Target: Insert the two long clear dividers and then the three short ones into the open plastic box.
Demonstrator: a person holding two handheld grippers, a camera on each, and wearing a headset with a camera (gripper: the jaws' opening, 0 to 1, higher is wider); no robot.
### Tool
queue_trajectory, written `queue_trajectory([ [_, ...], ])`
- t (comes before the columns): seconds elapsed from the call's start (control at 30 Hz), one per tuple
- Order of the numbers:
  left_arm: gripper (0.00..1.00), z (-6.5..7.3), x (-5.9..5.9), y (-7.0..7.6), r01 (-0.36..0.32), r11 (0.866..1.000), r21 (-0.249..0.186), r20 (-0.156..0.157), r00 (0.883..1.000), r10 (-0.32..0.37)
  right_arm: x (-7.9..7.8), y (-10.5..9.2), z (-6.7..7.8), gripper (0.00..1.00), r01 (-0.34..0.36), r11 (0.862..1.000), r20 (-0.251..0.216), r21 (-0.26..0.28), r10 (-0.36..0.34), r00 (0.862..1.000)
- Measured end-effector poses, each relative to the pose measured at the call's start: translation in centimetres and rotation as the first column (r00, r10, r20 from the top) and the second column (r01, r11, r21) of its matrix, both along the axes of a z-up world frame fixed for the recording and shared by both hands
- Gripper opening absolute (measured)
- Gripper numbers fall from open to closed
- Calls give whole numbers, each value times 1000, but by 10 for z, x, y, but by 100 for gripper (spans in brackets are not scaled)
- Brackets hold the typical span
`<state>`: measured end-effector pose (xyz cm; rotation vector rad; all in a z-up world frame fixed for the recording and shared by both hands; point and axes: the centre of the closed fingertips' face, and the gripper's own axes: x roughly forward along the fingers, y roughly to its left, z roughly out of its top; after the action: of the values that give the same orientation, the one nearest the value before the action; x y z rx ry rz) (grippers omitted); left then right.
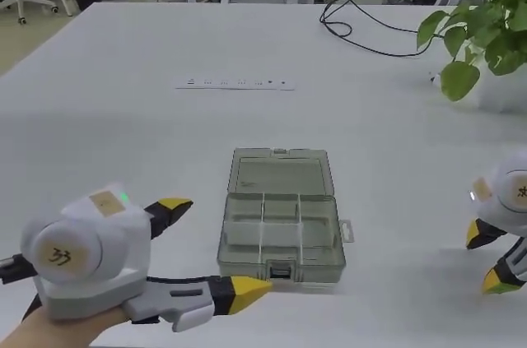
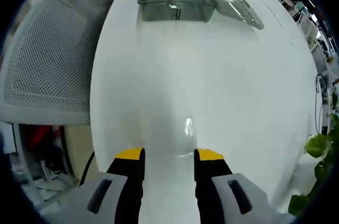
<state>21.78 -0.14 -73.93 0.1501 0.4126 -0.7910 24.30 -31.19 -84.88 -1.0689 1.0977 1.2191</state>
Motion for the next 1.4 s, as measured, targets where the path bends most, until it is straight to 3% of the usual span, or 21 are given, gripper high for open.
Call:
queue_trajectory([
  [0.6,88,0,1,1,-15,1000,4,1,1000,15,-2,2,0,33,-23,999,-15,25,23,1000],
  [0.93,88,0,2,0,-15,1000,-1,-4,1000,15,-2,2,1,32,30,998,2,48,-30,1000],
  [1.07,88,2,2,-1,-20,999,-24,-9,1000,20,1,3,3,32,46,998,56,54,-49,997],
  [1.2,86,0,1,0,-17,1000,-13,-18,1000,17,6,5,7,32,44,997,112,63,-51,992],
  [1.4,83,1,-1,1,-18,999,-27,-28,999,17,22,17,22,32,49,993,218,107,-71,973],
])
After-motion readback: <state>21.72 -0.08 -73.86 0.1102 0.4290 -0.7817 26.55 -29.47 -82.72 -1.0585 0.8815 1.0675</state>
